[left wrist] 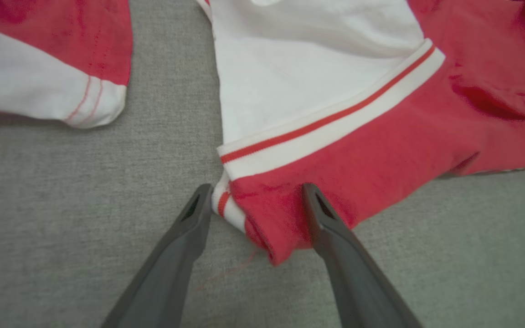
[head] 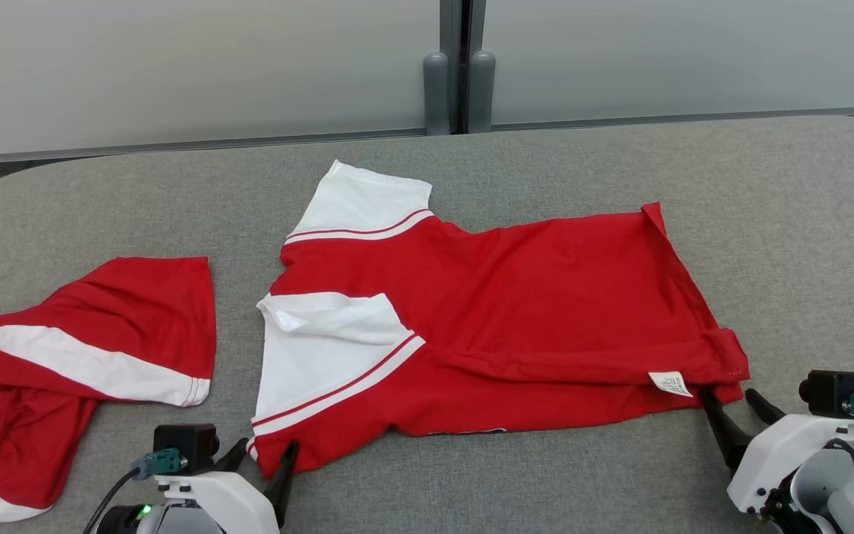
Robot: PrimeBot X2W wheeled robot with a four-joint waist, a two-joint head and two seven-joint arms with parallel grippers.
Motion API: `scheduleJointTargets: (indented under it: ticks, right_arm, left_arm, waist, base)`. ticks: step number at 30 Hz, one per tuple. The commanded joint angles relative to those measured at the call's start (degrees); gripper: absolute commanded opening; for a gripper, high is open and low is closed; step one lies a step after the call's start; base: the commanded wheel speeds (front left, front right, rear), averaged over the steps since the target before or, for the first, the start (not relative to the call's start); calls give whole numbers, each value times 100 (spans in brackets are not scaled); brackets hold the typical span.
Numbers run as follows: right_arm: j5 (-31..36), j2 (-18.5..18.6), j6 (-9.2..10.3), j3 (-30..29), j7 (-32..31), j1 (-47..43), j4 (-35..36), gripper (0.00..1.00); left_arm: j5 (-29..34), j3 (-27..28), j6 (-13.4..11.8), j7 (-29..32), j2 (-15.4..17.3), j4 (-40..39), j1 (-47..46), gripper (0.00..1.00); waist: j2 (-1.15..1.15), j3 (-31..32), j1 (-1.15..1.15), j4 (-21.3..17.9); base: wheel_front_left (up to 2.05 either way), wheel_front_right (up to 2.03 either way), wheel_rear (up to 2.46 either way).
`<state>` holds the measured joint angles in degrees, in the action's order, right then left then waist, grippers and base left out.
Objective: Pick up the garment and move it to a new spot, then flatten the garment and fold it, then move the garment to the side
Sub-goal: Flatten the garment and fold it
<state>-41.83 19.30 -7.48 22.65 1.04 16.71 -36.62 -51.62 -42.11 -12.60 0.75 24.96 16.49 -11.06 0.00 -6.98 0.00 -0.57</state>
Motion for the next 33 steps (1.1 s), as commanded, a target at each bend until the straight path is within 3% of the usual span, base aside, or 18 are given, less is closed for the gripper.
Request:
scheduleJointTargets:
  ticks: [1,5,6,8,9,10,12,15,16,17,18,27,33]
  right_arm:
    - [46,16,-2,12,23,48,-58,100]
    - [20,18,-2,107,-50,81,-154,100]
    - [9,17,-2,121,-59,97,-177,95]
    - [-6,17,-3,150,-85,128,-213,66]
    - [-1,23,-3,159,-77,155,-226,60]
    - [3,30,-3,167,-67,179,-235,58]
    - [8,36,-2,179,-63,198,-248,53]
    - [51,56,-2,238,-110,282,-325,45]
    - [54,55,-2,254,-126,301,-351,22]
    - [50,57,-2,265,-132,319,-376,4]
    - [38,60,-3,275,-140,339,-399,0]
    - [-117,262,-2,266,-218,249,-245,0]
    - [-232,632,-2,204,-879,-86,316,0]
  left_arm:
    - [-50,-9,-4,65,8,-13,-79,100]
    - [-133,-27,-80,289,19,-48,-90,100]
    - [-140,-39,-111,358,27,-31,-93,100]
    - [-155,-64,-131,449,35,-12,-116,84]
    - [-190,-58,-132,476,23,-9,-118,61]
    - [-199,-69,-125,525,22,0,-119,48]
    - [-205,-78,-124,549,21,3,-123,46]
    - [-241,-89,-100,602,13,29,-142,15]
    - [-250,-93,-85,613,12,37,-150,0]
    - [-251,-96,-77,614,11,46,-154,0]
    - [-247,-102,-73,615,10,55,-156,0]
    - [-250,-157,-16,703,172,-116,-34,0]
    - [-297,-254,-46,1182,693,-752,156,0]
  waist:
    - [0,3,0,-2]
    - [0,29,0,8]
    - [0,36,0,10]
    - [0,38,0,17]
    - [0,37,0,20]
    - [0,36,0,21]
    - [0,35,0,21]
    - [0,33,0,11]
    - [0,36,0,9]
    - [0,41,0,9]
    - [0,46,0,9]
    - [0,256,0,16]
    - [0,439,0,-3]
  base:
    - [0,0,0]
    - [0,0,0]
    - [0,0,0]
    - [0,0,0]
    - [0,0,0]
    - [0,0,0]
    - [0,0,0]
    - [0,0,0]
    - [0,0,0]
    - [0,0,0]
    - [0,0,0]
    - [0,0,0]
    - [0,0,0]
